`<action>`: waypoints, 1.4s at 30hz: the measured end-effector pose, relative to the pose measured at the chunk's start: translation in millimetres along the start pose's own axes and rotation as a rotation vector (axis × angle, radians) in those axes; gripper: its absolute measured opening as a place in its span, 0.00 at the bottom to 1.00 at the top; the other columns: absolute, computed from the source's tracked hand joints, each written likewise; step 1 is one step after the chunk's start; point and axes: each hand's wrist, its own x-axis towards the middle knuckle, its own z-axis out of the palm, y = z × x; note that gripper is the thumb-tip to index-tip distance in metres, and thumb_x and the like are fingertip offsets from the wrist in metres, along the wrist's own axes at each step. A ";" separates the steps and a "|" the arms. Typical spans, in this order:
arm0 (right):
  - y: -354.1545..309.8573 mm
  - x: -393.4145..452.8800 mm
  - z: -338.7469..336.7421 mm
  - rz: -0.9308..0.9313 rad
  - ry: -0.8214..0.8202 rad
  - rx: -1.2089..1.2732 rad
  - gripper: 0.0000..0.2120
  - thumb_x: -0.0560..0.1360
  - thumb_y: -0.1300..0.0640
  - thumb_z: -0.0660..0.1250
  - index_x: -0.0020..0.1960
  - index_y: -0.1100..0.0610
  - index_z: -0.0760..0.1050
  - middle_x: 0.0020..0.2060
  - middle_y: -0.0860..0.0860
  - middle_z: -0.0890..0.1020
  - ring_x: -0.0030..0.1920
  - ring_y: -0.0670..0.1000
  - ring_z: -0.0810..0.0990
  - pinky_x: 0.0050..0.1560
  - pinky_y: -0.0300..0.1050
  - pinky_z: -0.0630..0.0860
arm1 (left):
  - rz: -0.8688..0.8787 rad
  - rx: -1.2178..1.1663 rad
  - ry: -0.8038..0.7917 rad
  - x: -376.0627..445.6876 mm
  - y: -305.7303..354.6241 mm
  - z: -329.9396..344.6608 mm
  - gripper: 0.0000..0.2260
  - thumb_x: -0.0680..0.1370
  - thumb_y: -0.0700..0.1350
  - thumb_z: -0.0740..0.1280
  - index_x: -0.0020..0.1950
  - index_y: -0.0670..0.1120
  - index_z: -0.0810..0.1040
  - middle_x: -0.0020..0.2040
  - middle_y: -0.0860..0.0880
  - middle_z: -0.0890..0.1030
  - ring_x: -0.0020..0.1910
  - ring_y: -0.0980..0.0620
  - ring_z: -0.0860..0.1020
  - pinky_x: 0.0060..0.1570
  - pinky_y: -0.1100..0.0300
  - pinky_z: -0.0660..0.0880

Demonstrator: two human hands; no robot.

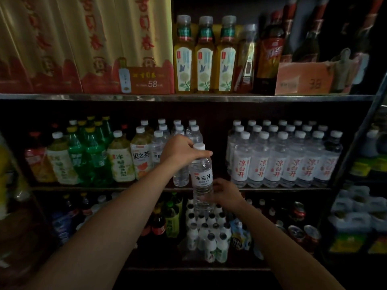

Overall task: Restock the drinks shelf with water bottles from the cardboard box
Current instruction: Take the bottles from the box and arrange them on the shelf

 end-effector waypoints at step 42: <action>7.2 144.4 10.2 0.167 -0.006 0.045 0.35 0.66 0.56 0.79 0.66 0.62 0.66 0.63 0.56 0.76 0.63 0.56 0.75 0.65 0.52 0.72 | 0.051 0.381 -0.002 108.2 -27.4 14.5 0.33 0.70 0.62 0.71 0.71 0.49 0.69 0.70 0.47 0.70 0.66 0.48 0.72 0.58 0.58 0.68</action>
